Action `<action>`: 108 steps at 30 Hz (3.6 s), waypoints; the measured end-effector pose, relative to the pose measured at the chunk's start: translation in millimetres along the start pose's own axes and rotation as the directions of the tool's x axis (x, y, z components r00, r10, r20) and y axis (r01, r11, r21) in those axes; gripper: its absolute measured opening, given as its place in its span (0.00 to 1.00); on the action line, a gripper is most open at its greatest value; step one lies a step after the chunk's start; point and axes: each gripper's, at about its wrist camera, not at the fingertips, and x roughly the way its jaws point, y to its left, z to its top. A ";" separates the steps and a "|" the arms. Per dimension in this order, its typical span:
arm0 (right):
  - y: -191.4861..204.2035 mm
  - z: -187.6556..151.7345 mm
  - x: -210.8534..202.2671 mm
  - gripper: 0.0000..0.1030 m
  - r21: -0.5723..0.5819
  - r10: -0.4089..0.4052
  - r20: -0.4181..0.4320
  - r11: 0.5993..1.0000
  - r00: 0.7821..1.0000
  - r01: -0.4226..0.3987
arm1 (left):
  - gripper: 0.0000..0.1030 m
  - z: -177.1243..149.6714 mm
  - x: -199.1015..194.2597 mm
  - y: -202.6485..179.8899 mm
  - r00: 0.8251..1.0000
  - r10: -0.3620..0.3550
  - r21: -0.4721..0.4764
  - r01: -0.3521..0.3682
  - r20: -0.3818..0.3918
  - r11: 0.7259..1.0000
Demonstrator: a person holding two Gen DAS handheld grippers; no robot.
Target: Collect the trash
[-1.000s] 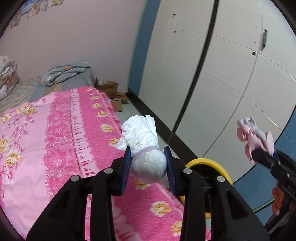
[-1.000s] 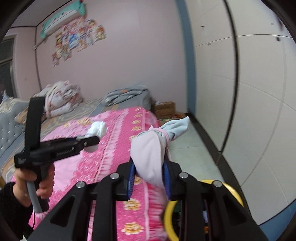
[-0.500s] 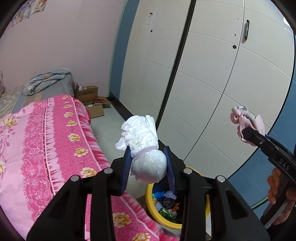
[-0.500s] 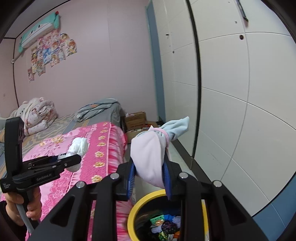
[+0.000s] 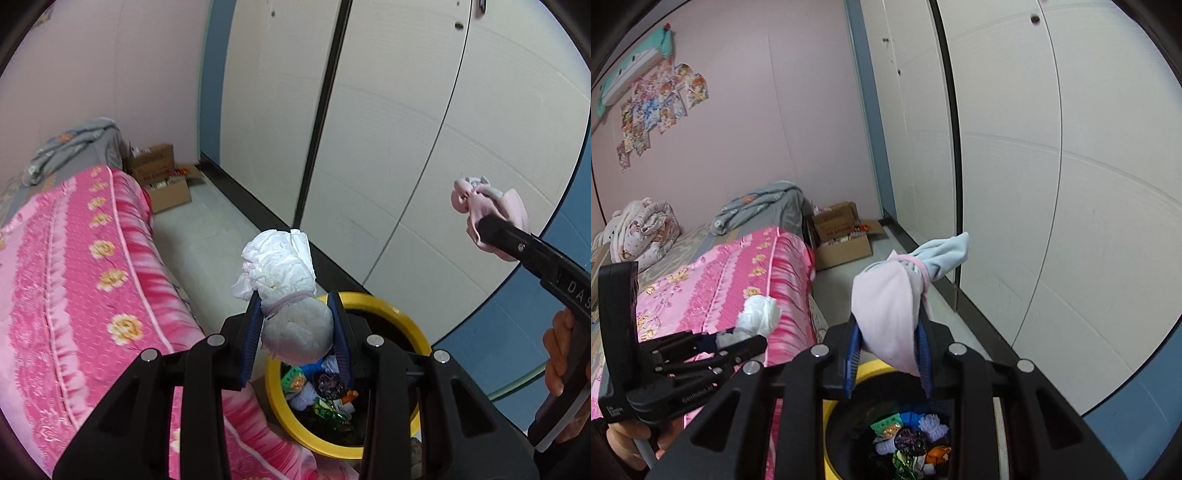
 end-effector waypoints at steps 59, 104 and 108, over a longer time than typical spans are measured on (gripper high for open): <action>223.6 -26.5 -48.9 0.45 -0.175 0.305 0.010 0.938 0.952 -0.299 | 0.65 -105.7 -249.8 212.2 0.890 0.418 -0.313 -0.351 0.182 0.883; 275.3 -123.3 -91.7 0.92 -0.202 0.280 0.081 0.945 0.957 -0.259 | 0.92 -246.8 -368.7 159.1 0.702 0.589 -0.408 -0.439 0.400 0.800; 275.8 -124.8 -91.9 0.92 -0.201 0.281 0.078 0.944 0.956 -0.261 | 0.92 -246.1 -369.5 160.1 0.702 0.587 -0.411 -0.434 0.404 0.801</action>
